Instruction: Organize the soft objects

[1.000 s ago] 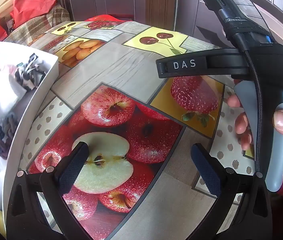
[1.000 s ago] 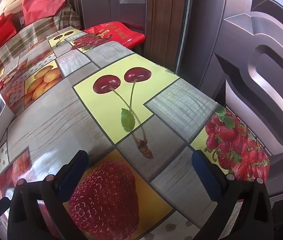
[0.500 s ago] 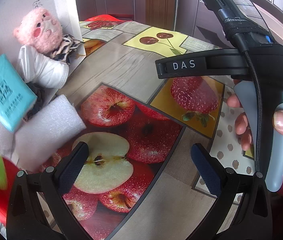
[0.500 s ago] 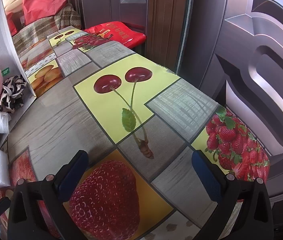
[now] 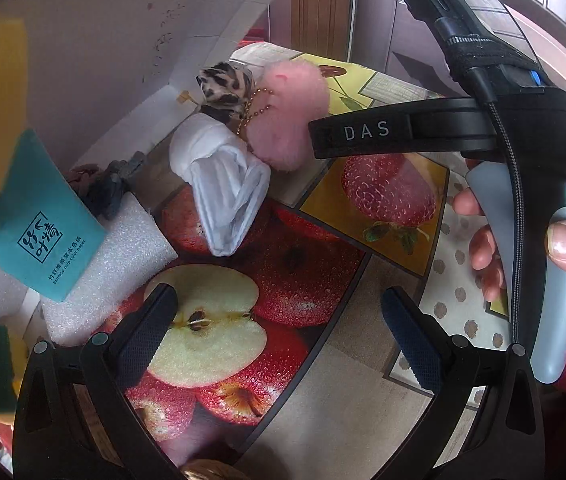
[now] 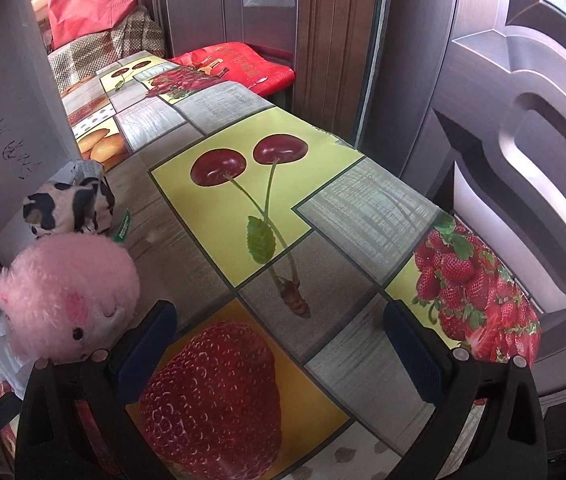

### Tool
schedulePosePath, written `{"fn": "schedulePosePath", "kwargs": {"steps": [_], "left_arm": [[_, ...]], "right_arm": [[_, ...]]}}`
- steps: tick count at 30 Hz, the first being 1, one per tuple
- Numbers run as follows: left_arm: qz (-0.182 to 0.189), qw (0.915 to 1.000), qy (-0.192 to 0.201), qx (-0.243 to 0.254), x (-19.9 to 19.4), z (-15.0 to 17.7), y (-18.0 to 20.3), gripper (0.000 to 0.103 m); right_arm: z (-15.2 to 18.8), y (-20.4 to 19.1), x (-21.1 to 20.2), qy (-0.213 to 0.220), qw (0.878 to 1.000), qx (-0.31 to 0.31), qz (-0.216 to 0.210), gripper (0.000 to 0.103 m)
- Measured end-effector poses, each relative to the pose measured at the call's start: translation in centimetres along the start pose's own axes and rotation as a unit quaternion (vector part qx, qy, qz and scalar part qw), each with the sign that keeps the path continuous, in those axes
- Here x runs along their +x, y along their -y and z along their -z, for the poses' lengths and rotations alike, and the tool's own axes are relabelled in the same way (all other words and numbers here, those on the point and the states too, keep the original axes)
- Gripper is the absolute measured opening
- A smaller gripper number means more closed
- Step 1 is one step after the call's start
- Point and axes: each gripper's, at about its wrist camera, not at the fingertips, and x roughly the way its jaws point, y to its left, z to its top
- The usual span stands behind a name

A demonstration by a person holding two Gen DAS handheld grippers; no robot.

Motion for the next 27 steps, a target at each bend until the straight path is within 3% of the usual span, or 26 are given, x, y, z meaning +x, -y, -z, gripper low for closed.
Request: {"fn": "schedulePosePath", "kwargs": {"steps": [27], "left_arm": [[0.0, 1.0, 0.0, 0.0, -0.02, -0.16, 0.14, 0.102]], "right_arm": [[-0.01, -0.19, -0.07, 0.0, 1.0, -0.002, 0.0, 0.103]]}}
